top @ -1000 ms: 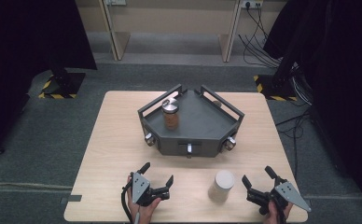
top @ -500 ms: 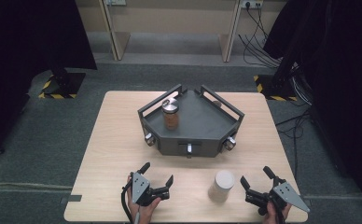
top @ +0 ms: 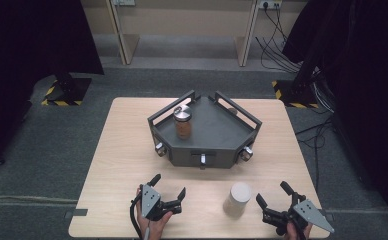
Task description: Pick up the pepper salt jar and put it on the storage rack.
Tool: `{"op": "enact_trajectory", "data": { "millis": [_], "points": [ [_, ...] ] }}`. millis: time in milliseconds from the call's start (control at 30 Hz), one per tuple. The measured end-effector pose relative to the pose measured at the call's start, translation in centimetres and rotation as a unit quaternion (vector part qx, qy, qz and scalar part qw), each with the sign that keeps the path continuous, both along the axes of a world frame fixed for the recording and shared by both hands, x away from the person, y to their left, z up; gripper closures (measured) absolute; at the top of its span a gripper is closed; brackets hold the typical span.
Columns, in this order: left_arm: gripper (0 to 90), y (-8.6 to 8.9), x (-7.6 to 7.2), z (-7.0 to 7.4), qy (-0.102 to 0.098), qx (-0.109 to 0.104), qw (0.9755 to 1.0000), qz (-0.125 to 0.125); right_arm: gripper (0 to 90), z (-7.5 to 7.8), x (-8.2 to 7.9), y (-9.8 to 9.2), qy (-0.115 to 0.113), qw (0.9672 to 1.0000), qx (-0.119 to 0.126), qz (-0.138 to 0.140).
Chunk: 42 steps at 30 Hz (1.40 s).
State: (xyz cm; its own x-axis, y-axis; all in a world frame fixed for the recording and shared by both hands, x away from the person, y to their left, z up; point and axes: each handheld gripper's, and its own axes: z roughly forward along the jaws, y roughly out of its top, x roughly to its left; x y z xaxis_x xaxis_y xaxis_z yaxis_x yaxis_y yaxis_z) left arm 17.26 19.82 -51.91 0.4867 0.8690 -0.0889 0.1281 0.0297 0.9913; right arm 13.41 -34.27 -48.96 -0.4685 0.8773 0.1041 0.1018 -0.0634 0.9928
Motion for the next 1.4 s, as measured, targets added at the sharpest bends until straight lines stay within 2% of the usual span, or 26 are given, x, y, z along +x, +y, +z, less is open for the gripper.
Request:
{"op": "enact_trajectory", "data": {
  "millis": [67, 233, 433, 600, 900, 1267, 1400],
  "points": [
    [0.9, 0.0, 0.0, 0.0, 0.000, 0.000, 1.0000, 0.001, 1.3, 0.2, -0.8, -0.1, -0.004, 0.9999, 0.002, 0.015],
    [0.9, 0.0, 0.0, 0.0, 0.000, 0.000, 1.0000, 0.001, 1.3, 0.4, -1.5, 0.2, -0.006, 0.9991, -0.006, 0.041],
    [0.9, 0.0, 0.0, 0.0, 0.002, -0.002, 1.0000, 0.001, 1.3, 0.2, -1.2, 0.9, -0.002, 0.9975, -0.011, 0.070],
    [1.0, 0.0, 0.0, 0.0, 0.001, -0.001, 1.0000, 0.002, 1.4, 0.1, -0.8, 1.7, 0.001, 0.9960, -0.024, 0.086],
    [1.1, 0.0, 0.0, 0.0, 0.002, -0.002, 1.0000, 0.003, 2.3, 0.0, 0.2, 2.9, 0.008, 0.9953, -0.034, 0.091],
    [1.1, 0.0, 0.0, 0.0, 0.001, -0.002, 1.0000, 0.003, 9.3, -0.2, 1.5, 4.0, 0.023, 0.9935, -0.044, 0.103],
    [1.1, 0.0, 0.0, 0.0, 0.002, -0.002, 1.0000, 0.003, 17.8, -0.4, 1.8, 4.1, 0.023, 0.9931, -0.052, 0.103]
  ]
}}
